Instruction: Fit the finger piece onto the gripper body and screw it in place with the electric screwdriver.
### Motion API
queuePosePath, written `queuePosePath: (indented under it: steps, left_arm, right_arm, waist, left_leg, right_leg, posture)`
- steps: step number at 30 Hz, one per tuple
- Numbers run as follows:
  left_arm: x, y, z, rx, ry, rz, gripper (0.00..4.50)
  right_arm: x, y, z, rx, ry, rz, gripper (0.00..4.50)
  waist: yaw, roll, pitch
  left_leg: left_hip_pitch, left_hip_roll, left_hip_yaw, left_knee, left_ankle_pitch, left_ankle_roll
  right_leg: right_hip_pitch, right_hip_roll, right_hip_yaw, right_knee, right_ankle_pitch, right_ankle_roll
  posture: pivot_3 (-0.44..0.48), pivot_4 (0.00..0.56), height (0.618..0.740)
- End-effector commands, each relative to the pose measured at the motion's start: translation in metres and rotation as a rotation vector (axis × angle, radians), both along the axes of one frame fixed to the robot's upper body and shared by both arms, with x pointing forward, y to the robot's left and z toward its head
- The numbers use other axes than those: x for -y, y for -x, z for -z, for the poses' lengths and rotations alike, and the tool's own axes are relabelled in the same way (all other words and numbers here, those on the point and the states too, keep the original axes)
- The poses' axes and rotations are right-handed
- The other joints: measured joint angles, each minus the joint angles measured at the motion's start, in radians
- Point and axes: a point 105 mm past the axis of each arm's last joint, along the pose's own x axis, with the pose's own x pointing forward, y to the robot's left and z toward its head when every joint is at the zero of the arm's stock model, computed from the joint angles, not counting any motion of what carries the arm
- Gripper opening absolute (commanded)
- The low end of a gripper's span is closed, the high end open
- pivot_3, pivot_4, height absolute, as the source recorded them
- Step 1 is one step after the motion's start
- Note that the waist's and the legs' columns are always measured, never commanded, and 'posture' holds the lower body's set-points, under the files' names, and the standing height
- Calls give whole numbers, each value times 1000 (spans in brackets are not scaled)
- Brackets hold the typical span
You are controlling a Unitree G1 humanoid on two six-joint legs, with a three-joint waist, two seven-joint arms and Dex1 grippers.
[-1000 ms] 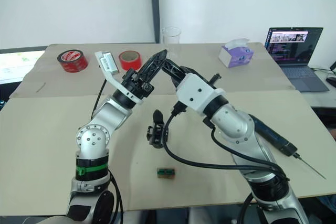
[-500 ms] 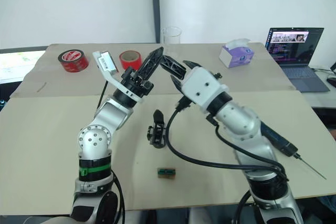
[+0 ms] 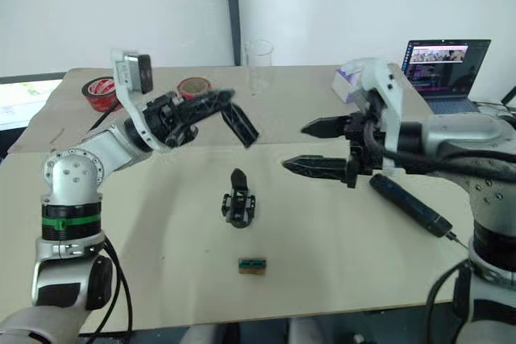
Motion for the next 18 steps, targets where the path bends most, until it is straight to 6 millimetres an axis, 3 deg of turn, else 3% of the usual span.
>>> queuePosePath:
  steps: [1,9,18]
  left_arm:
    - [16,23,5,50,-106,155,0]
    - [30,26,23,117,-191,185,0]
    - [29,25,24,103,-192,188,0]
  right_arm:
    - [-16,14,4,-111,-3,-91,4458]
    - [-38,27,11,-274,-74,-210,4458]
    - [-45,33,20,-311,-68,-187,4458]
  waist:
    - [0,0,0]
    - [3,0,1]
    - [0,0,1]
  left_leg:
    - [-1,0,0,0,0,0]
    - [-3,-1,0,1,0,0]
    - [-4,0,0,1,0,0]
  right_leg:
    - [-1,0,0,0,0,0]
    - [-2,-2,0,0,0,0]
    - [-3,-2,0,0,0,0]
  posture:
    - [0,150,740]
    - [0,150,740]
    - [0,150,740]
